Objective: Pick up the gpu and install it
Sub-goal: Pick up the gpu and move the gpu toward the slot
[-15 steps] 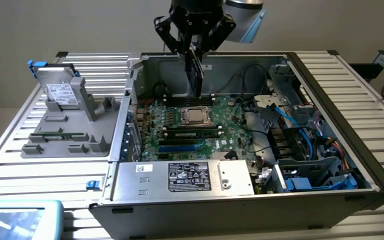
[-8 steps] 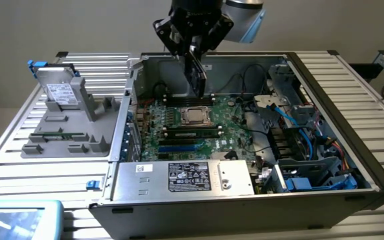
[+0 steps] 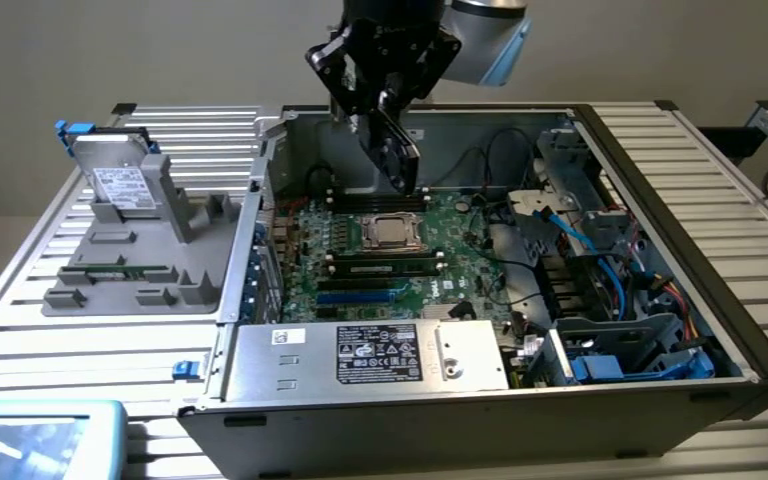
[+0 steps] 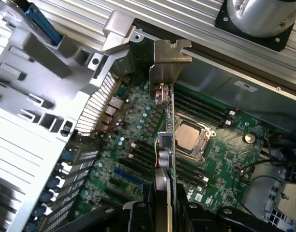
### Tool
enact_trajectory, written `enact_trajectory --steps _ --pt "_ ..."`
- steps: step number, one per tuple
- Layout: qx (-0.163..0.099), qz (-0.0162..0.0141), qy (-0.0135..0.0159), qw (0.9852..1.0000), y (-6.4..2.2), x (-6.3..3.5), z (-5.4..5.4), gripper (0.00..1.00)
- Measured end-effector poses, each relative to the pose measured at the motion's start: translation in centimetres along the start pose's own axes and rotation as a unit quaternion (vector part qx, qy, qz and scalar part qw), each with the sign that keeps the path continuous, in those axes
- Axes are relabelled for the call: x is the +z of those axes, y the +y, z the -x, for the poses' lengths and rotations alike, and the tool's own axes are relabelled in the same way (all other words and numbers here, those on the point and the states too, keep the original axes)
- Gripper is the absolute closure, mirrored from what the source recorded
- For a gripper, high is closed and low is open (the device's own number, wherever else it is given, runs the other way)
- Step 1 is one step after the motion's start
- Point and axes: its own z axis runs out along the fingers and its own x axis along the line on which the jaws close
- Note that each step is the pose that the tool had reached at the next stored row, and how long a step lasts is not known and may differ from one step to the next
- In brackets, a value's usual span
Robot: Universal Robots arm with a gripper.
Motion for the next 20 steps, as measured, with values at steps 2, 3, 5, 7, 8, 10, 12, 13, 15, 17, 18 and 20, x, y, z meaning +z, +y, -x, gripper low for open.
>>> enact_trajectory --steps 2,3,5,7,8,10,12,13,15,17,18,20 --pt "-0.018 -0.0003 0.0023 0.9998 -0.01 0.04 0.00 0.71" --pt "-0.027 -0.0005 0.0035 0.9996 -0.01 0.06 0.00 0.71" --pt "-0.045 -0.0009 0.0060 0.9990 -0.01 0.10 0.00 0.71" --pt "-0.063 -0.0012 0.0084 0.9980 -0.02 0.15 0.00 0.71" --pt "-0.072 -0.0014 0.0096 0.9974 -0.02 0.17 0.00 0.71" --pt "-0.088 -0.0017 0.0117 0.9961 -0.04 0.20 0.02 0.71" --pt "-0.096 -0.0021 0.0129 0.9953 -0.10 0.19 0.16 0.71" --pt "-0.099 -0.0023 0.0134 0.9950 -0.14 0.19 0.25 0.71" --pt "-0.105 -0.0028 0.0144 0.9944 -0.24 0.19 0.46 0.71" --pt "-0.111 -0.0032 0.0153 0.9937 -0.34 0.19 0.67 0.71" --pt "-0.114 -0.0033 0.0158 0.9933 -0.38 0.18 0.76 0.71" --pt "-0.124 -0.0036 0.0172 0.9921 -0.42 0.17 0.85 0.71"
